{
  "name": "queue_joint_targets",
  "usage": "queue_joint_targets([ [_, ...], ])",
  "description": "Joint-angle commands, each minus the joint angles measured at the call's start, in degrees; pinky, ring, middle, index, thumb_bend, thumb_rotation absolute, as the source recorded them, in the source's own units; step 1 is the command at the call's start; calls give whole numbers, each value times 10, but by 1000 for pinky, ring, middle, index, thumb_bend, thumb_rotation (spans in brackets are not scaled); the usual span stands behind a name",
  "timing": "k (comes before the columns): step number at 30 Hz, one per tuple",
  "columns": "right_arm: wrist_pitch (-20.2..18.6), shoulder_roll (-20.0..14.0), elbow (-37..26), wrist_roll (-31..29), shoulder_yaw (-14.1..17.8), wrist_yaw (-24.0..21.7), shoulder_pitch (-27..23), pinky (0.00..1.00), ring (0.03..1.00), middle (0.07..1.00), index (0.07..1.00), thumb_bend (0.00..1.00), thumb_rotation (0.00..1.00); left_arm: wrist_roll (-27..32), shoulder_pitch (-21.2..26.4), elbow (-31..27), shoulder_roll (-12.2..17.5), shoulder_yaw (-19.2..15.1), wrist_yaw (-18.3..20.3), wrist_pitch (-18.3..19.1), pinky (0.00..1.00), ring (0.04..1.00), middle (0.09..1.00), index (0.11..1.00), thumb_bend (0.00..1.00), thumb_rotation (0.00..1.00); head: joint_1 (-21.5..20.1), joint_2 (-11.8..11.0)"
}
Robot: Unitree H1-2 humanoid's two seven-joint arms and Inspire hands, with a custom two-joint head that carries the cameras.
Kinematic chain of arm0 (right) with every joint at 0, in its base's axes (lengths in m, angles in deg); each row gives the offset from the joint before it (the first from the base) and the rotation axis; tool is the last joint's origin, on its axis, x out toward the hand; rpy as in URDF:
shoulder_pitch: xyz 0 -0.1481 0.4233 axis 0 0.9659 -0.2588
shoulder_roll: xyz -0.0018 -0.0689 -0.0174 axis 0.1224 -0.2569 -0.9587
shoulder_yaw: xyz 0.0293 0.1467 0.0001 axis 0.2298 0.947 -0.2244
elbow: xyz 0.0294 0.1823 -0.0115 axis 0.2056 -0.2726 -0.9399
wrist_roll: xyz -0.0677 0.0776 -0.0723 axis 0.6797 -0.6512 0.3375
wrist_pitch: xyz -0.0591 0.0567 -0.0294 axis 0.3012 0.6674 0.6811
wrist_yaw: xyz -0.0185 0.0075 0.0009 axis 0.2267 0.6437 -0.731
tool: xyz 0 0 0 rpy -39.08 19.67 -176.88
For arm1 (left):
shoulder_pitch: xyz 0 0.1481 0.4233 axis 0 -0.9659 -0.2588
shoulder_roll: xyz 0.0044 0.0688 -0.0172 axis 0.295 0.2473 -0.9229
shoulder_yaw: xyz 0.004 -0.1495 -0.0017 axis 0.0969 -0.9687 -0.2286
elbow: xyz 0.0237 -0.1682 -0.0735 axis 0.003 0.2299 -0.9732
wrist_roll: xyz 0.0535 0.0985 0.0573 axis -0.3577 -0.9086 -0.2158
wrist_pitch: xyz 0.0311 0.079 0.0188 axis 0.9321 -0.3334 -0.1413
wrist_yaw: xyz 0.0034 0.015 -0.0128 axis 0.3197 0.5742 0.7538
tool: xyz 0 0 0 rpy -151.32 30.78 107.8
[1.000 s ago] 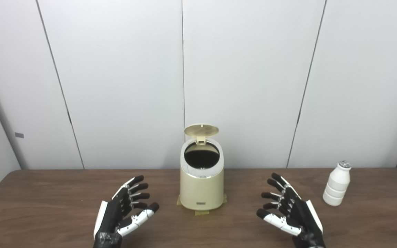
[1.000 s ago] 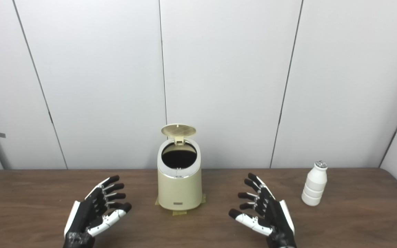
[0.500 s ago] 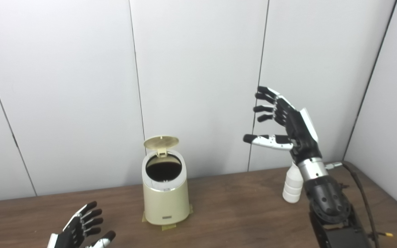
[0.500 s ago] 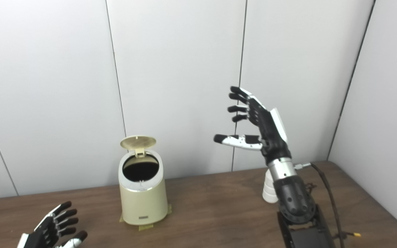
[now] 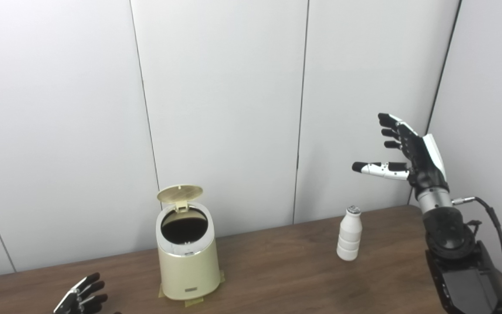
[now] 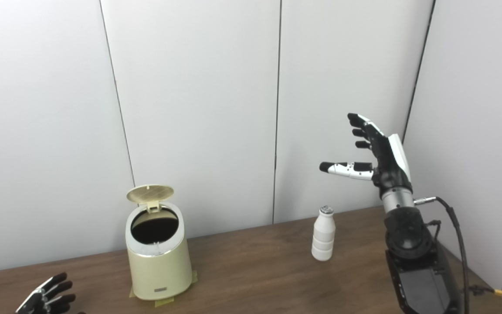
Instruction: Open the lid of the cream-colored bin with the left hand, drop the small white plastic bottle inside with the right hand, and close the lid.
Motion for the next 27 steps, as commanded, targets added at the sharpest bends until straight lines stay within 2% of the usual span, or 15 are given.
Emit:
queue_joint_targets([
  [1, 0, -25, 7, -19, 5, -11, -28, 771, 857, 880, 861, 829, 180, -3, 22, -19, 8, -2, -1, -17, 751, 750, 814, 874, 605, 0, -1, 0],
  [2, 3, -29, 21, -32, 5, -24, -27, 831, 884, 897, 879, 833, 191, -3, 21, -21, 8, -2, -1, -15, 752, 755, 818, 880, 600, 0, -1, 0],
  [4, 6, -35, 38, -48, 3, -42, -24, 866, 900, 903, 900, 830, 190, -3, 21, -25, 8, -2, -1, -10, 751, 757, 821, 885, 597, 0, -1, 0],
  [7, 10, -43, 60, -65, -7, -71, -16, 851, 908, 921, 931, 849, 242, -7, 20, -30, 7, -2, -4, -5, 765, 761, 824, 889, 596, 0, -1, 0],
  [9, 4, -40, 66, -78, -10, -84, -9, 832, 914, 941, 947, 843, 243, -8, 20, -33, 8, -2, -4, -3, 761, 757, 823, 887, 597, 0, -1, 3],
  [12, 9, -35, 86, -74, -19, -84, 0, 793, 890, 936, 951, 892, 291, -5, 18, -39, 8, -3, -3, 2, 765, 761, 825, 886, 598, 0, -2, 4],
  [15, 34, -25, 122, -76, -23, -74, 3, 815, 885, 914, 937, 923, 304, -2, 17, -45, 8, -3, -1, 5, 766, 763, 826, 890, 601, 0, -3, 5],
  [19, 70, -15, 173, -73, -27, -61, 5, 804, 863, 896, 929, 910, 260, -6, 16, -53, 9, -2, -2, 9, 811, 772, 828, 891, 590, 0, -5, 7],
  [24, 67, -2, 189, -80, -29, -55, 14, 790, 862, 908, 922, 866, 202, -4, 14, -62, 10, -2, 1, 17, 791, 777, 830, 890, 578, 0, -7, 10],
  [27, 83, 4, 203, -86, -29, -55, 21, 775, 860, 914, 924, 865, 181, -2, 15, -61, 10, -2, 2, 18, 774, 779, 834, 894, 581, 0, -8, 11],
])
